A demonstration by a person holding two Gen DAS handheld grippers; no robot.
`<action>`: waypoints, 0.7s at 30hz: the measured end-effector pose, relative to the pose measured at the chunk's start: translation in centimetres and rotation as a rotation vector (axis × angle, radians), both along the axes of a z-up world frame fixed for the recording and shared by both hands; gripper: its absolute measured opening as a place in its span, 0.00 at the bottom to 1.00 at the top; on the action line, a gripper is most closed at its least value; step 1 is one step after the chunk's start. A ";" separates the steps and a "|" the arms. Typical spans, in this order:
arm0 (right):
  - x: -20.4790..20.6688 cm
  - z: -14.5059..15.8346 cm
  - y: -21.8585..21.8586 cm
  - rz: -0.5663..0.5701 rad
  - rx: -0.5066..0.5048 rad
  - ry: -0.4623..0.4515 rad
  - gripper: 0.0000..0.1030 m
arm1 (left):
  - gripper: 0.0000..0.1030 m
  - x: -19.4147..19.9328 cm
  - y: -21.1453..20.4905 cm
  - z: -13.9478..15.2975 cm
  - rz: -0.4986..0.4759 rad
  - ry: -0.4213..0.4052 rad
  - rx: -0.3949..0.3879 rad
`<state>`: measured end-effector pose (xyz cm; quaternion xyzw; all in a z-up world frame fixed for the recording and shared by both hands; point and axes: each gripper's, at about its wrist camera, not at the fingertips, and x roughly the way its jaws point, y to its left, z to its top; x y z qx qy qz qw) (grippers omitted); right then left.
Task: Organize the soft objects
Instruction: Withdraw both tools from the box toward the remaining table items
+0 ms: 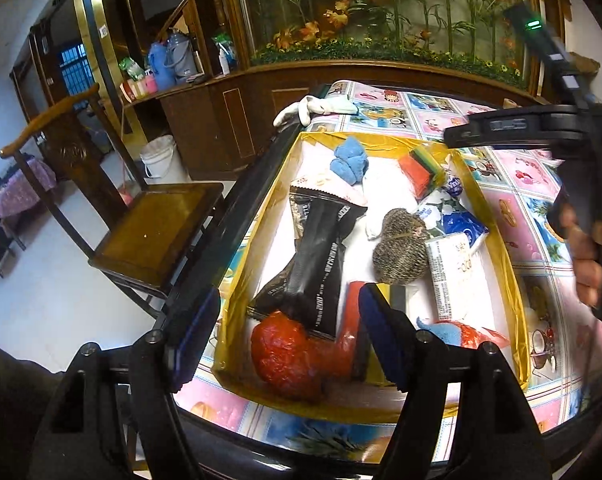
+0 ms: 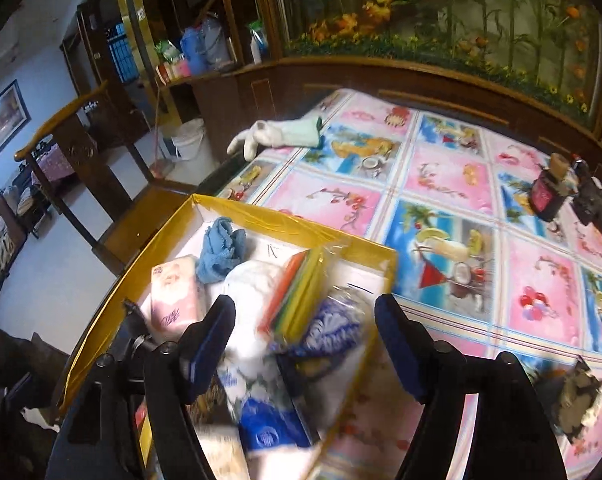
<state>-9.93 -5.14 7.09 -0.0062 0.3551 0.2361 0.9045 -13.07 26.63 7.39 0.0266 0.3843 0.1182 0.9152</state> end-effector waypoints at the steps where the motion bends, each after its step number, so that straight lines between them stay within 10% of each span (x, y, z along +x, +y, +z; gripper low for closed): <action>1: -0.9 0.2 -0.7 0.000 0.011 -0.010 0.74 | 0.69 -0.1 -0.4 0.1 -0.001 -0.002 0.013; 21: -14.1 -0.7 -16.1 -0.093 0.103 -0.066 0.82 | 0.69 -2.5 -9.2 2.8 -0.111 -0.035 0.119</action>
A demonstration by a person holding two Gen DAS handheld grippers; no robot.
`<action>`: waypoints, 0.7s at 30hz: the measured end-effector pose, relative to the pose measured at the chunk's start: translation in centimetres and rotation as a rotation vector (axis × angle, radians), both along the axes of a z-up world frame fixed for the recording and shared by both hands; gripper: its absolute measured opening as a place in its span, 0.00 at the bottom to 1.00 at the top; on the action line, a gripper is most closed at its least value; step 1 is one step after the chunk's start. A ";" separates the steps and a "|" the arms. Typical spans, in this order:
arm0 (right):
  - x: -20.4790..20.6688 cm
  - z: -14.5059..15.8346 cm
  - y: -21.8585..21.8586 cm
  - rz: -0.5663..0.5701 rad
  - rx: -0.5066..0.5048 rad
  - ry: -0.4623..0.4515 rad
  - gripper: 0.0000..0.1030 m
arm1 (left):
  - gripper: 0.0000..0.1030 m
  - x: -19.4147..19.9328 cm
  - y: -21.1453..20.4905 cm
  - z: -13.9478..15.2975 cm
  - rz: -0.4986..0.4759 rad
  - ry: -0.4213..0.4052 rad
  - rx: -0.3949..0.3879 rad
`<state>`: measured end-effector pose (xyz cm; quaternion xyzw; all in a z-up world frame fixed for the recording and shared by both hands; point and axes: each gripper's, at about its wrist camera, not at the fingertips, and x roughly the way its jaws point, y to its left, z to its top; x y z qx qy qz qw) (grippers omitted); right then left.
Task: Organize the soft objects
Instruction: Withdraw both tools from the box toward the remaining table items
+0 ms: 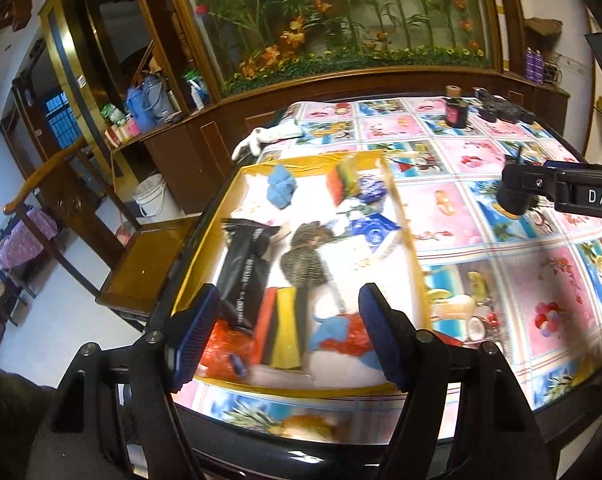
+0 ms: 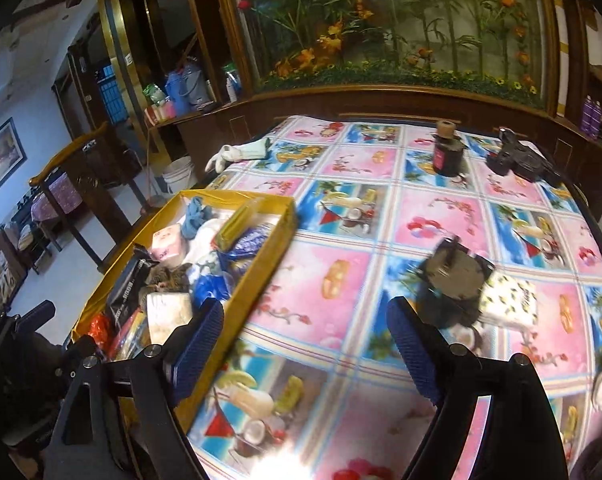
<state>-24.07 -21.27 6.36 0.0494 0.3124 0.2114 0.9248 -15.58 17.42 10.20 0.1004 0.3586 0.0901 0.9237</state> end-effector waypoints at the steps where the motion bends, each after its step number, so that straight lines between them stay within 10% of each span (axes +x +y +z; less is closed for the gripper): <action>1: -0.4 0.0 -0.8 -0.007 0.006 0.002 0.82 | 0.69 0.0 -0.5 0.1 -0.008 0.000 0.005; 16: -2.4 -1.2 -11.0 -0.127 0.073 0.039 0.83 | 0.69 -0.2 -5.9 0.0 -0.109 0.034 0.065; 21: -1.7 -1.4 -15.0 -0.195 0.118 0.074 0.83 | 0.69 0.4 -7.4 -1.0 -0.225 0.123 -0.104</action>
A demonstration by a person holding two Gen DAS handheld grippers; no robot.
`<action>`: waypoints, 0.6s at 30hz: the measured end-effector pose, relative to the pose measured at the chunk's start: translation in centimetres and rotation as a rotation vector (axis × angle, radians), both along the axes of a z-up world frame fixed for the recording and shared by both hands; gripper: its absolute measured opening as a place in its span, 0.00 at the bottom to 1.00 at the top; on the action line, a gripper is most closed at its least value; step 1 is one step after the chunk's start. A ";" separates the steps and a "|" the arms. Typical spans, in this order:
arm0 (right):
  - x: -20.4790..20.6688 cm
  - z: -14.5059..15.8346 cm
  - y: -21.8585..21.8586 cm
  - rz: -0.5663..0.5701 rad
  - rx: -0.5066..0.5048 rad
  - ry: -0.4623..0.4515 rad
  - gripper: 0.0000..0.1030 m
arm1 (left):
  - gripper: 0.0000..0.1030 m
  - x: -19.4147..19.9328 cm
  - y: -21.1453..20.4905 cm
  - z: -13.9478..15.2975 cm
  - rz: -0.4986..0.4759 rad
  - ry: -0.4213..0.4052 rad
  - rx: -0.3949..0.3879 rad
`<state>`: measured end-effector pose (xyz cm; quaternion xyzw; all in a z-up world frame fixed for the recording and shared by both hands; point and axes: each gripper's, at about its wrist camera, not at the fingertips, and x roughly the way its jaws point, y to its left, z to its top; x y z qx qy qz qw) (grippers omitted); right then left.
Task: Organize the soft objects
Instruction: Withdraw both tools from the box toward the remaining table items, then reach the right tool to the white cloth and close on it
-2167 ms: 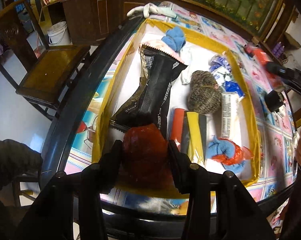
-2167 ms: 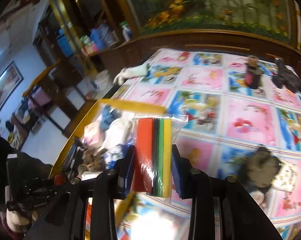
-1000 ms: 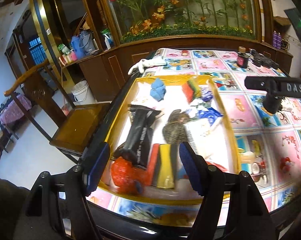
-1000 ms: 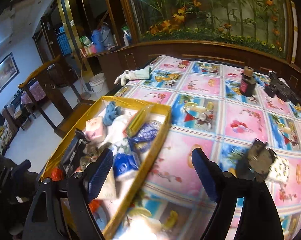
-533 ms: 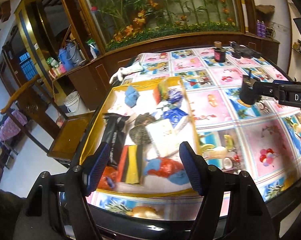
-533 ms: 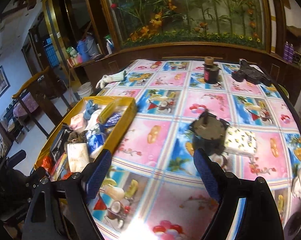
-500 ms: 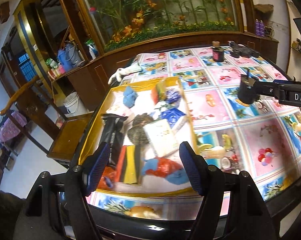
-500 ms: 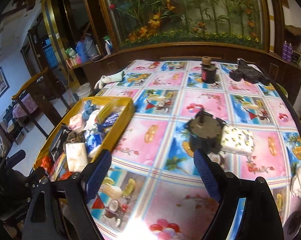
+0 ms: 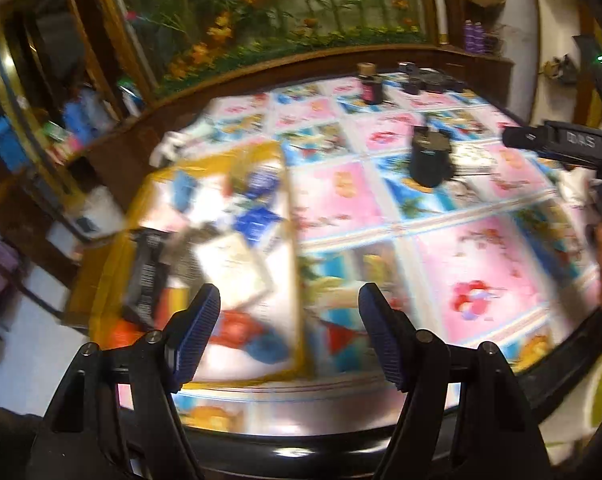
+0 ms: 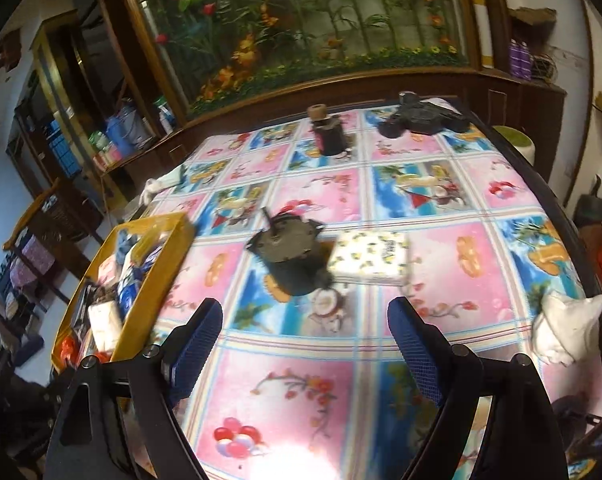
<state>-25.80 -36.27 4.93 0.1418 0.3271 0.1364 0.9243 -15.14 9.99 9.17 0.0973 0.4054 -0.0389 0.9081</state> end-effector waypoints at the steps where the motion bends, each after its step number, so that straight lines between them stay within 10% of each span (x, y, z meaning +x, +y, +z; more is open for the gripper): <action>1: 0.2 0.0 -0.8 -0.018 0.012 0.007 0.83 | 0.69 0.2 -0.4 -0.4 -0.030 0.032 -0.055; 6: 3.1 -0.1 -4.0 -0.079 0.053 0.068 0.83 | 0.69 1.2 -3.4 -3.0 -0.139 0.168 -0.229; 18: 10.6 -1.7 -4.0 -0.220 -0.029 0.156 0.81 | 0.69 2.4 -3.9 -5.7 -0.138 0.258 -0.306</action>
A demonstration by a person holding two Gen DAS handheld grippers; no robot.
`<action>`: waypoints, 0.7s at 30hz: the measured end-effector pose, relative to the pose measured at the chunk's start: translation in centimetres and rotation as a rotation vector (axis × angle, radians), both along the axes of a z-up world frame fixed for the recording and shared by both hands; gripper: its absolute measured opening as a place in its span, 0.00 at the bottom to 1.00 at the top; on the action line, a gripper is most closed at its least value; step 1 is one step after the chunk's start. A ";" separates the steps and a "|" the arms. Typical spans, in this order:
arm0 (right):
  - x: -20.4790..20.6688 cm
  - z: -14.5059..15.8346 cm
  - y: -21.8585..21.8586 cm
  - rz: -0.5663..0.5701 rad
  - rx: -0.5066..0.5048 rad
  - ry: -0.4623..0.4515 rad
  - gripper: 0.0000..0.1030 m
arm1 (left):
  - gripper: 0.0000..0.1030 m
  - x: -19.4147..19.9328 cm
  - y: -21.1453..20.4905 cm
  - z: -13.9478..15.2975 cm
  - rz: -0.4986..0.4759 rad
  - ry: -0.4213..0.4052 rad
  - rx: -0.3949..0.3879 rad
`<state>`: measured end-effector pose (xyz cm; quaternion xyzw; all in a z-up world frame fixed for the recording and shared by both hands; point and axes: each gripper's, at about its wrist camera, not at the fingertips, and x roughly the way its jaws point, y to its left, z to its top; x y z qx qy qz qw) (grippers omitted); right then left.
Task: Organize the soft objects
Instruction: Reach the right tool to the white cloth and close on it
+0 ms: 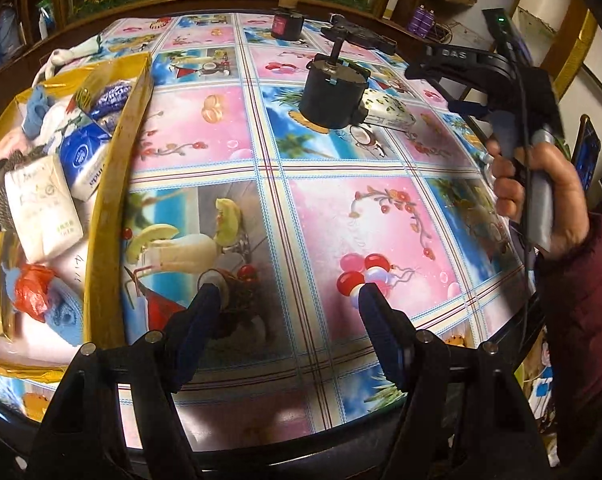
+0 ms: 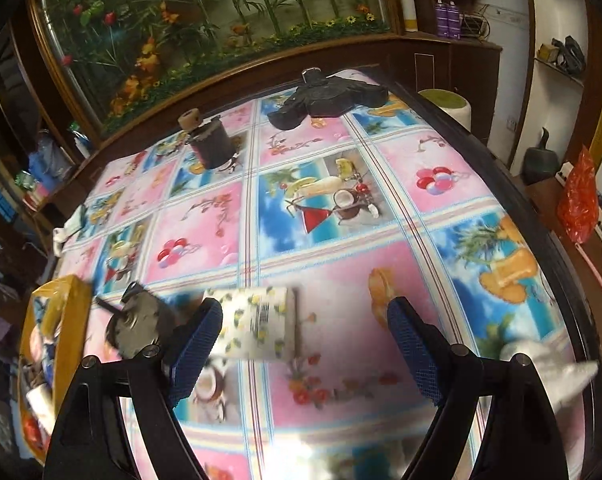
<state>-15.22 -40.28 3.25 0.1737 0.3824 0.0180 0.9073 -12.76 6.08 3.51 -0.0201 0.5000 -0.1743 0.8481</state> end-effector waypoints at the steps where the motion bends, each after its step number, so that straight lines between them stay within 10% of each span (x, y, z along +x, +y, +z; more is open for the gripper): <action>1: 0.9 0.0 0.4 0.002 0.009 0.002 0.79 | 0.69 0.0 0.2 0.1 0.004 0.000 -0.010; 11: 5.4 -4.7 0.4 0.159 0.404 0.149 0.67 | 0.69 0.1 1.5 0.9 0.033 -0.020 -0.060; 21: -2.2 -4.4 4.6 0.419 0.329 0.177 0.68 | 0.69 -0.2 1.6 0.6 0.024 -0.006 -0.092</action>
